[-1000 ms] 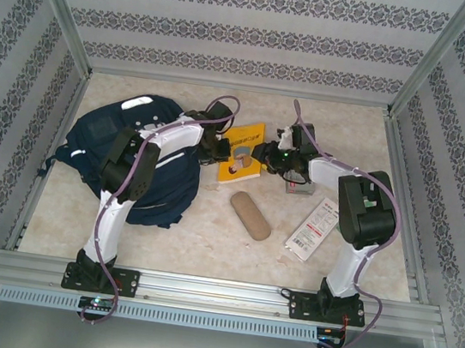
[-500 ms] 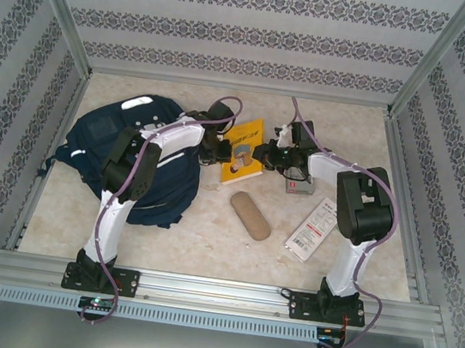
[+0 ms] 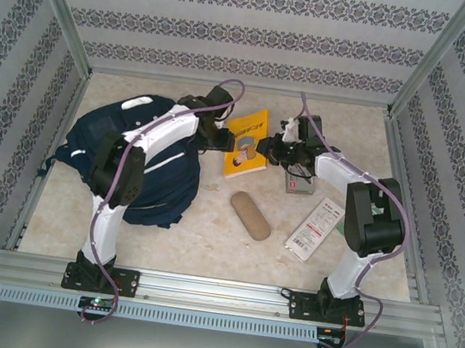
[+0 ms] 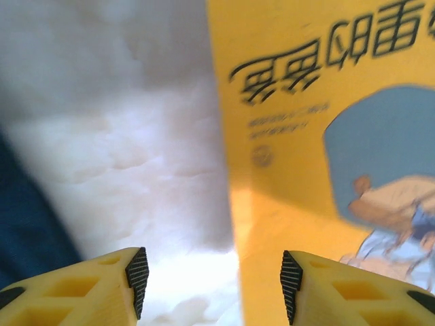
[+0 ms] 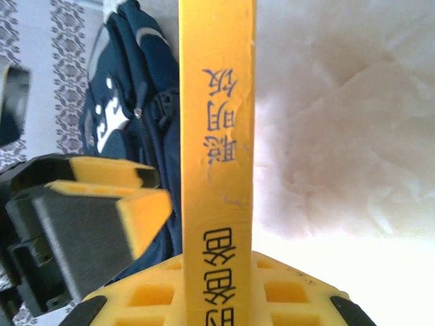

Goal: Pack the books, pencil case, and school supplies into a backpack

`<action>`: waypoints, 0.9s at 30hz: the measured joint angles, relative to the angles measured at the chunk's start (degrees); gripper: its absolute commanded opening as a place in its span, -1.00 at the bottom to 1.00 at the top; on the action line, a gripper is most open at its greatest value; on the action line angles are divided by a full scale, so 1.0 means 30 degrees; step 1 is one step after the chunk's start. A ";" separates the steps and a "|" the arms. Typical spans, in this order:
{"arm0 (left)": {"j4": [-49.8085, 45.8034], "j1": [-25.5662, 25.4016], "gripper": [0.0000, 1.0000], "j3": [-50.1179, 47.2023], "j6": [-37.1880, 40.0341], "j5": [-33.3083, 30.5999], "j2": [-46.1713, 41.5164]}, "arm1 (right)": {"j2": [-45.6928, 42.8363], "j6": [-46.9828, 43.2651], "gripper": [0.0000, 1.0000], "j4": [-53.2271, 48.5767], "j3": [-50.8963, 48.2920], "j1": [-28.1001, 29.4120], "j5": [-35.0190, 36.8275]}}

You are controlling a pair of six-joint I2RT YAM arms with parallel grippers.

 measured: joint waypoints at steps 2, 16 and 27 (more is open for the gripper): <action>-0.0758 0.0000 0.16 -0.0175 0.0947 -0.1042 -0.1027 | -0.0474 0.0131 -1.00 0.0022 -0.0087 -0.0168 -0.0007; -0.4189 0.0015 0.16 -0.6098 0.5938 -0.5442 -0.4554 | -0.1231 0.1209 -1.00 0.0699 -0.0794 -0.0364 -0.0015; -0.4204 0.0015 -0.11 -0.7548 0.7002 -0.6528 -0.4357 | -0.1304 0.1698 -1.00 0.1180 -0.0998 -0.0364 -0.0022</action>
